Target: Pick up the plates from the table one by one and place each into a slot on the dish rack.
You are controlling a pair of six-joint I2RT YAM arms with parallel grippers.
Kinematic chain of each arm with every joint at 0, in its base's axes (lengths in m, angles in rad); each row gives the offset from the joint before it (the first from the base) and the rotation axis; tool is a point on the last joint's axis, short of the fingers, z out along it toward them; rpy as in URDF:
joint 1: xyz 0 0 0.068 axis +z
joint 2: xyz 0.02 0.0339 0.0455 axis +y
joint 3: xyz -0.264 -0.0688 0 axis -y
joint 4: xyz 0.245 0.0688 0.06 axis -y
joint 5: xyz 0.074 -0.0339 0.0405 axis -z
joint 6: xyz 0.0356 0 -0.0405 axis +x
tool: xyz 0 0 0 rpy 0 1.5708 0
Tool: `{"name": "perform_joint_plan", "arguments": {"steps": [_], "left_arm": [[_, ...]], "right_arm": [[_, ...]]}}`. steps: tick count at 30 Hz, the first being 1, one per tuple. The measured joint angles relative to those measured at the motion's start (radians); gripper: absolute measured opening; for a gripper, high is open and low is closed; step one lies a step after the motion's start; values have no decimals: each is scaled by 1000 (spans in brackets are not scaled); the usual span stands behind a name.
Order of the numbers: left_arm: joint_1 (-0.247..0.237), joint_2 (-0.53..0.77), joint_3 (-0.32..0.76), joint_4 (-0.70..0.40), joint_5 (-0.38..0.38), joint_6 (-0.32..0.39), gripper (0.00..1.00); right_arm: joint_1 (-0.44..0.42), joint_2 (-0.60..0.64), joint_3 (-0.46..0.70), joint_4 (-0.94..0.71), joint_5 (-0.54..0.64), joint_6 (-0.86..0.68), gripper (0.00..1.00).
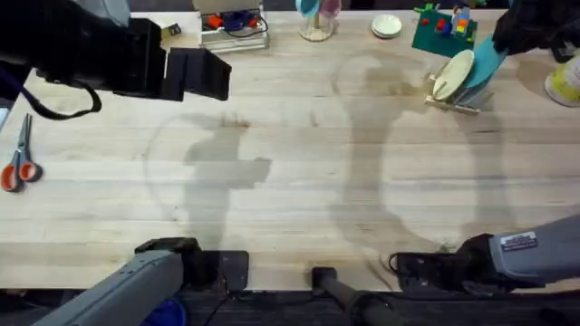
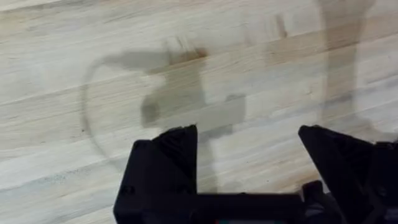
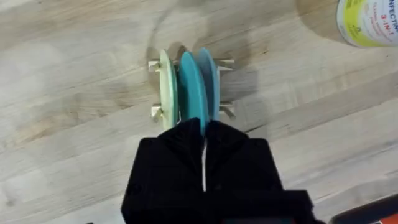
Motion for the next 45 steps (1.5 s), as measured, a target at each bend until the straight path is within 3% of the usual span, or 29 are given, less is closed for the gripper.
{"name": "perform_joint_plan", "arguments": {"steps": [15,28,34,45], "left_arm": [[0,0,0,0,0,0,994],[0,0,0,0,0,0,993],[0,0,0,0,0,0,994],[0,0,0,0,0,0,994]], "right_arm": [[0,94,1,10,0,0,30],[0,99,1,10,0,0,31],[0,99,1,11,-1,-3,165],[0,99,1,10,0,-3,186]]}}
